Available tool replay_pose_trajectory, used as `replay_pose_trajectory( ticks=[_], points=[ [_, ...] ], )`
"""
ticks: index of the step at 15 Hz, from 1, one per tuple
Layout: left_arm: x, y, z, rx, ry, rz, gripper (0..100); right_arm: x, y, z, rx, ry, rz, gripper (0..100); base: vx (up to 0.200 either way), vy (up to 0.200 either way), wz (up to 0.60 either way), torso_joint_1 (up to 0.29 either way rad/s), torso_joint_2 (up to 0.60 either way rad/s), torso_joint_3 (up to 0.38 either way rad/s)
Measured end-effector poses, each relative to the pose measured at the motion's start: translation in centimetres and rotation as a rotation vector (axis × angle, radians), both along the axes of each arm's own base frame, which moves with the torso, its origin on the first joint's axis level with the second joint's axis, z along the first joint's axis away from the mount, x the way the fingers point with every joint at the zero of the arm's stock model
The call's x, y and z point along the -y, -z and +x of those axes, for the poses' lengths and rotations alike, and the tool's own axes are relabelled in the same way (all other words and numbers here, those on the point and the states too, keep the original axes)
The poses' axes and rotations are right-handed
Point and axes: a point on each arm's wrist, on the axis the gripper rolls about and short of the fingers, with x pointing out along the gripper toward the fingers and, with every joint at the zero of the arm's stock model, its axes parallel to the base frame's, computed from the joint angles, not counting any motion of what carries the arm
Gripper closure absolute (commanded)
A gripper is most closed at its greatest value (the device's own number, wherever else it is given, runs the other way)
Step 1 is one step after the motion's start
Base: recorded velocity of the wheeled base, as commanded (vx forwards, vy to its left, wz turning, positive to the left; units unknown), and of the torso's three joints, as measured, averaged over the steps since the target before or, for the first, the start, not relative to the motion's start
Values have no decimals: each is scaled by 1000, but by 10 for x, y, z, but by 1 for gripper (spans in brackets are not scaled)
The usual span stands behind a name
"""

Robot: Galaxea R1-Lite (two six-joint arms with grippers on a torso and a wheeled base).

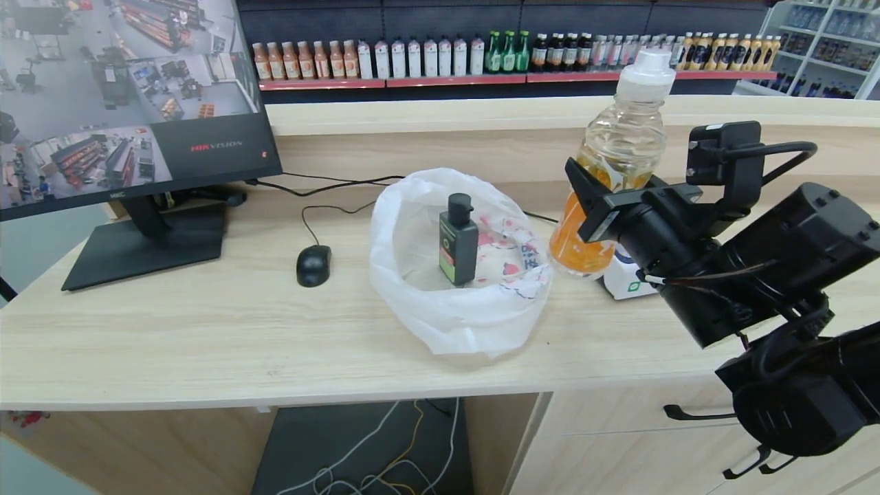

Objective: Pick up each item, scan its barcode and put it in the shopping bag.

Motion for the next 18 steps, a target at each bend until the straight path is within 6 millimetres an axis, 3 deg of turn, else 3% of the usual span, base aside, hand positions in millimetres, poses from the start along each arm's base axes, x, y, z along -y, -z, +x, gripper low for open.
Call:
replay_pose_trajectory(
  ticks=[6,18],
  points=[
    [0,0,0,0,0,0,0,-4,-6,16,24,-1,60,100,0,0,0,0,0,0],
    [0,0,0,0,0,0,0,-5,10,83,52,61,95,100,0,0,0,0,0,0]
  ],
)
